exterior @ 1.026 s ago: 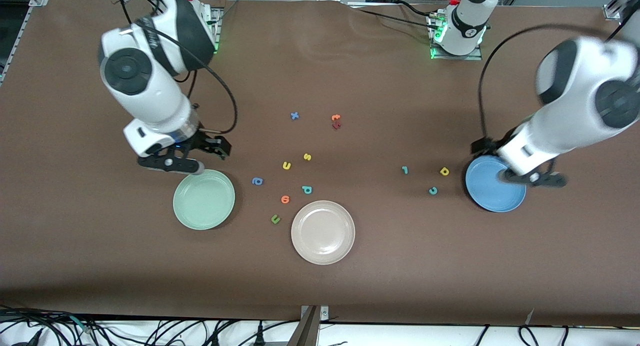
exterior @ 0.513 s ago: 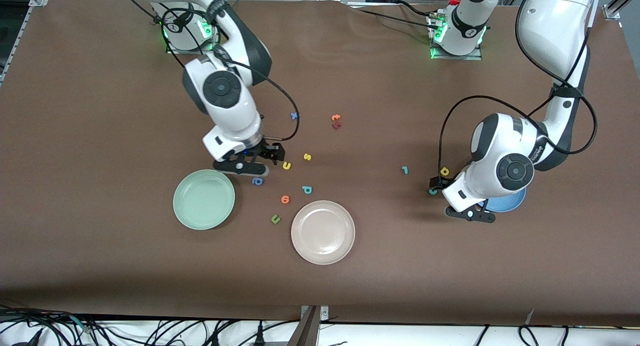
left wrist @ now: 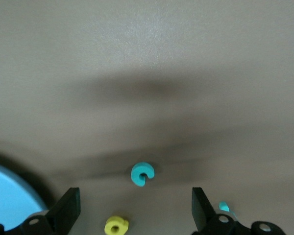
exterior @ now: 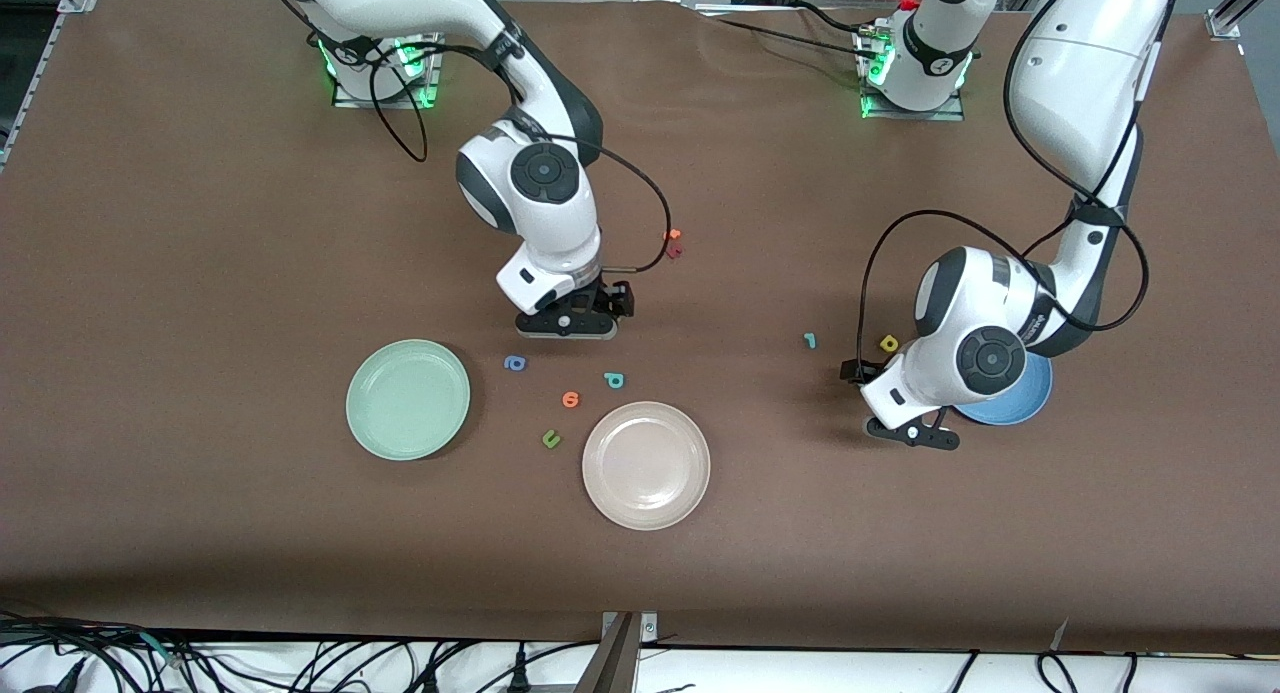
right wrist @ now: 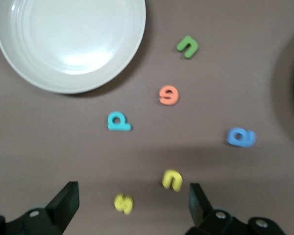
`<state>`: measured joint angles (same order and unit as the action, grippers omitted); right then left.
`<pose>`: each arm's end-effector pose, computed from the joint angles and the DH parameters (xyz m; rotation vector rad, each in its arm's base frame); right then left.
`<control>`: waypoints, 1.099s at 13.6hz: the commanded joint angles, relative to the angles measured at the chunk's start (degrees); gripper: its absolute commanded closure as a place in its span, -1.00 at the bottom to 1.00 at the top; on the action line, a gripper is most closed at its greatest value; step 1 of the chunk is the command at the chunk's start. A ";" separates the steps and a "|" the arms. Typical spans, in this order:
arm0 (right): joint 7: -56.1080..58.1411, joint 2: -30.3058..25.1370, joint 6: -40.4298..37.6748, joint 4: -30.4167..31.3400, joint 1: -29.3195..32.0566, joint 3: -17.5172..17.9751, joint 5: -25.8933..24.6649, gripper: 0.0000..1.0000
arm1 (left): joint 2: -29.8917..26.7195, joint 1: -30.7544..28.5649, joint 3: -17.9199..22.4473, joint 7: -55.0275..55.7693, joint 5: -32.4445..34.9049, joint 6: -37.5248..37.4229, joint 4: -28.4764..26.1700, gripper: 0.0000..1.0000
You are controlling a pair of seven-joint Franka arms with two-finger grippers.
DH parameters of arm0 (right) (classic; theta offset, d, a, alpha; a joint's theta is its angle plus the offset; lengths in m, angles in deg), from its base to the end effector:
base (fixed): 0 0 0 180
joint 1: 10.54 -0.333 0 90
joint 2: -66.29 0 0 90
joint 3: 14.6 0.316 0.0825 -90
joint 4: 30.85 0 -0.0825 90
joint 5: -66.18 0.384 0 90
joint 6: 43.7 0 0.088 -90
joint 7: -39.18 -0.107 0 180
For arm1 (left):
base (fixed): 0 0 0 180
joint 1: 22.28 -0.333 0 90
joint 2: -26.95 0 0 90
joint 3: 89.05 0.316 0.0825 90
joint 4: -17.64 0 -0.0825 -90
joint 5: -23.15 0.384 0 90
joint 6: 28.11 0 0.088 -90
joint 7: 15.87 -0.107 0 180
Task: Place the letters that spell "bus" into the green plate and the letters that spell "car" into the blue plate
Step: 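Reach the left gripper to the teal c while the right gripper reaches letters, then carry the teal c onto the blue plate while the right gripper descends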
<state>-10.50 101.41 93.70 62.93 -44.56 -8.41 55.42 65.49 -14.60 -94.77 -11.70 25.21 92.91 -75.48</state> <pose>0.5443 0.4449 0.2763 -3.0759 0.0938 -0.2515 0.6540 -0.1467 0.2155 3.1107 -0.2596 -0.2901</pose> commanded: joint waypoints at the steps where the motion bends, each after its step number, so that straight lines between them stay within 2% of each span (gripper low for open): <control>1: -2.88 5.73 6.90 -3.94 -1.13 -2.75 -1.02 -0.99 | 0.48 -0.29 0.00 -0.39 0.75 3.24 -2.05 -1.00; 5: -2.88 12.68 10.26 -11.14 -1.48 -4.34 -0.76 -0.98 | 0.40 -0.82 -0.26 -0.30 0.49 8.17 -6.19 -0.96; 6: -2.88 13.82 10.43 -12.55 -1.57 -4.34 -0.76 -0.95 | 0.40 -0.73 -0.35 -0.30 0.49 9.31 -6.54 -0.71; 8: -2.88 14.97 10.52 -13.36 -1.57 -4.34 -0.67 -0.90 | 0.40 -0.73 -0.35 -0.22 0.49 10.37 -7.42 -0.08; 10: -2.88 15.33 10.44 -13.27 -1.92 -4.34 -0.58 -0.90 | 0.48 -0.73 -0.26 -0.22 0.49 10.38 -7.51 0.09; 13: -3.14 15.50 10.44 -12.92 -2.80 -4.25 -0.32 -0.86 | 0.48 -0.64 -0.35 0.13 0.49 10.38 -7.51 0.54; 15: -3.50 15.94 10.44 -12.74 -2.98 -4.25 -0.40 -0.84 | 0.48 -0.56 -0.35 0.31 0.49 10.38 -7.51 0.61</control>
<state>-12.65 116.01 104.04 51.66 -46.73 -12.08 55.40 66.36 -14.96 -94.60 -11.70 25.21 102.38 -81.89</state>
